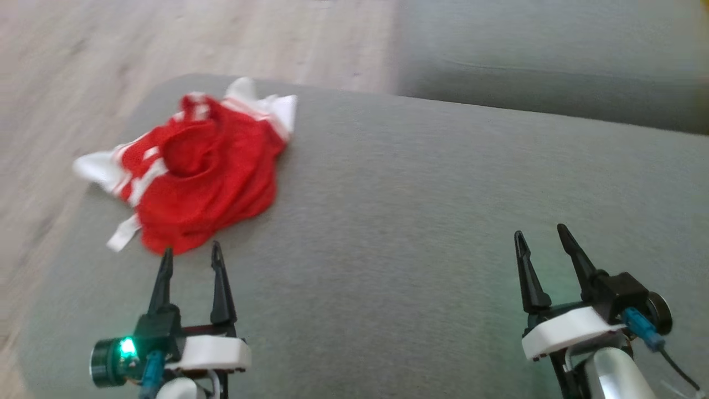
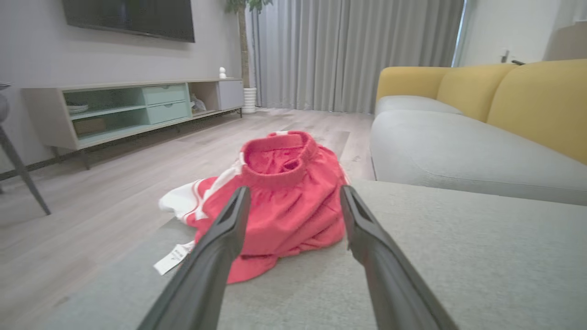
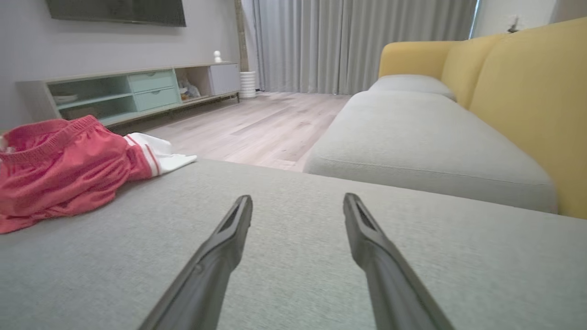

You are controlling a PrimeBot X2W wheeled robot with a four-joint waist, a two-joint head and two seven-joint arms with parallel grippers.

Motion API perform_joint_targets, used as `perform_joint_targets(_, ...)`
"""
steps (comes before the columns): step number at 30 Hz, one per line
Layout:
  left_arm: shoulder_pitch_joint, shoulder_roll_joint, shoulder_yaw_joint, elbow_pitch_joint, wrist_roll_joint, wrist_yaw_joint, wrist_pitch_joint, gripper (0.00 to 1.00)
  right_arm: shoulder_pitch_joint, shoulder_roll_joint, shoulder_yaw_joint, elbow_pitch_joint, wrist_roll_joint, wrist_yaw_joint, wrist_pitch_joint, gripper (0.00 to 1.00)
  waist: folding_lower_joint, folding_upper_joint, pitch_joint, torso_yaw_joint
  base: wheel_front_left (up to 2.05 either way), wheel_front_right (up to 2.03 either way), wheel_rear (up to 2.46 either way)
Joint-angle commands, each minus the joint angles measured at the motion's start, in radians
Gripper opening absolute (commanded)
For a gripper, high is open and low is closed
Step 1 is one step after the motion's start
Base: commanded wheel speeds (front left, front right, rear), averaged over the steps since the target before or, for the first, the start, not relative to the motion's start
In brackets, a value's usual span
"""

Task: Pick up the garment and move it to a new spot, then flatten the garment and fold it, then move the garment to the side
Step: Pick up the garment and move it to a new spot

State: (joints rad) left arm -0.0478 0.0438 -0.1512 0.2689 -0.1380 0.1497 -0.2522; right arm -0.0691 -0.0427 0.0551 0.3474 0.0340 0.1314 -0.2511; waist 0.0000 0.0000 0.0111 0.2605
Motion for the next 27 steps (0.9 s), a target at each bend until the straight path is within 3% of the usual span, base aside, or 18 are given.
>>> perform_joint_targets(1, -0.052, 0.006, 0.043, -0.038, 0.010, 0.003, -0.010, 1.00, -0.033, -0.008, 0.023, -0.031, 0.000, -0.001, -0.011, 1.00, 0.0000, 0.0000, 0.006, 0.082, 0.00, 0.00, 0.00)
perform_joint_targets(12, -0.043, 0.006, 0.121, -0.081, 0.037, 0.006, -0.010, 1.00, -0.042, -0.008, 0.022, -0.032, -0.005, -0.001, -0.011, 1.00, 0.0000, 0.0000, 0.030, 0.220, 0.00, 0.00, 0.00)
perform_joint_targets(21, -0.168, 0.020, 0.181, -0.026, 0.039, -0.034, -0.010, 1.00, -0.065, -0.008, 0.013, -0.037, -0.062, -0.001, -0.011, 1.00, 0.0000, 0.0000, 0.096, 0.204, 0.00, 0.00, 0.00)
perform_joint_targets(27, -0.344, 0.017, 0.156, 0.135, 0.022, -0.075, -0.010, 1.00, -0.088, -0.008, -0.013, -0.039, -0.151, -0.001, -0.011, 1.00, 0.0000, 0.0000, 0.173, 0.175, 0.00, 0.00, 0.00)
